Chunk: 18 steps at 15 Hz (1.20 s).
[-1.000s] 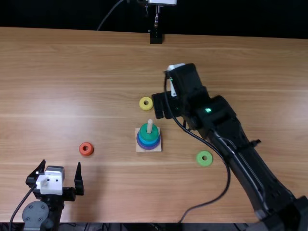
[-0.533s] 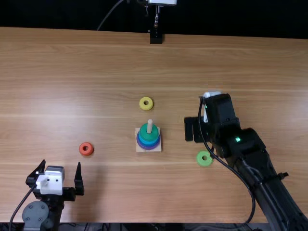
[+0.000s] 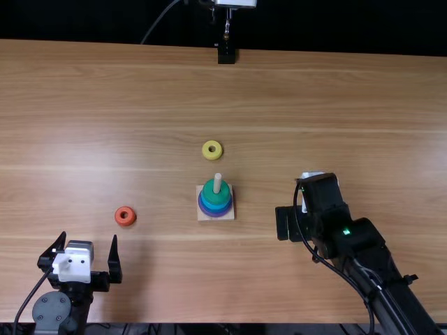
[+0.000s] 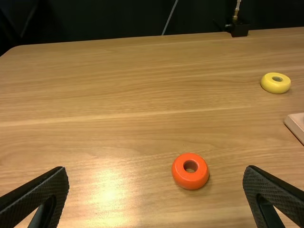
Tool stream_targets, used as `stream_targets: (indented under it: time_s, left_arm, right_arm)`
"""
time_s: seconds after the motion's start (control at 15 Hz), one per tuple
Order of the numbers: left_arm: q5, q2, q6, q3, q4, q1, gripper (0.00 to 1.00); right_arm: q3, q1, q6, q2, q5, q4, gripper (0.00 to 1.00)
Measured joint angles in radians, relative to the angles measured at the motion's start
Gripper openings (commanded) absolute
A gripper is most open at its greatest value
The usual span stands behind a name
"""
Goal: Build the Hanoi tower: stack the rings onto the peg from bottom to top in this color order: purple, dark blue, light blue, dark green, light green, yellow, orange.
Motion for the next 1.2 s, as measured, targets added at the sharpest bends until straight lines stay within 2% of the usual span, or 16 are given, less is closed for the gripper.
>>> stream_targets:
  time_s: [0.27, 0.4, 0.47, 0.53, 0.6, 0.73, 0.8, 1.0, 1.2]
  left_arm:
    - [0.0, 0.0, 0.0, 0.0, 0.0, 0.0, 1.0]
    - [0.0, 0.0, 0.0, 0.0, 0.0, 0.0, 1.0]
    - [0.0, 0.0, 0.0, 0.0, 0.0, 0.0, 1.0]
    - [0.0, 0.0, 0.001, 0.0, 0.0, 0.0, 1.0]
    - [0.0, 0.0, 0.0, 0.0, 0.0, 0.0, 1.0]
    - [0.0, 0.0, 0.0, 0.0, 0.0, 0.0, 1.0]
    - [0.0, 0.0, 0.0, 0.0, 0.0, 0.0, 1.0]
    - [0.0, 0.0, 0.0, 0.0, 0.0, 0.0, 1.0]
    - [0.001, 0.0, 0.0, 0.0, -0.001, 0.0, 1.0]
  right_arm:
    - [-0.017, 0.0, 0.005, 0.004, 0.0, 0.0, 1.0]
    - [-0.017, 0.0, 0.062, 0.044, -0.01, 0.01, 1.0]
    - [-0.017, 0.0, 0.102, 0.056, -0.037, 0.01, 1.0]
    - [-0.017, 0.0, 0.129, 0.055, -0.066, 0.012, 1.0]
    - [-0.017, -0.002, 0.148, 0.055, -0.095, 0.013, 1.0]
    - [-0.017, -0.006, 0.164, 0.054, -0.125, 0.014, 1.0]
    - [-0.017, -0.006, 0.166, 0.055, -0.13, 0.014, 1.0]
    - [-0.013, -0.006, 0.167, 0.12, -0.131, 0.005, 1.0]
    - [0.03, -0.019, 0.168, 0.247, -0.12, -0.056, 1.0]
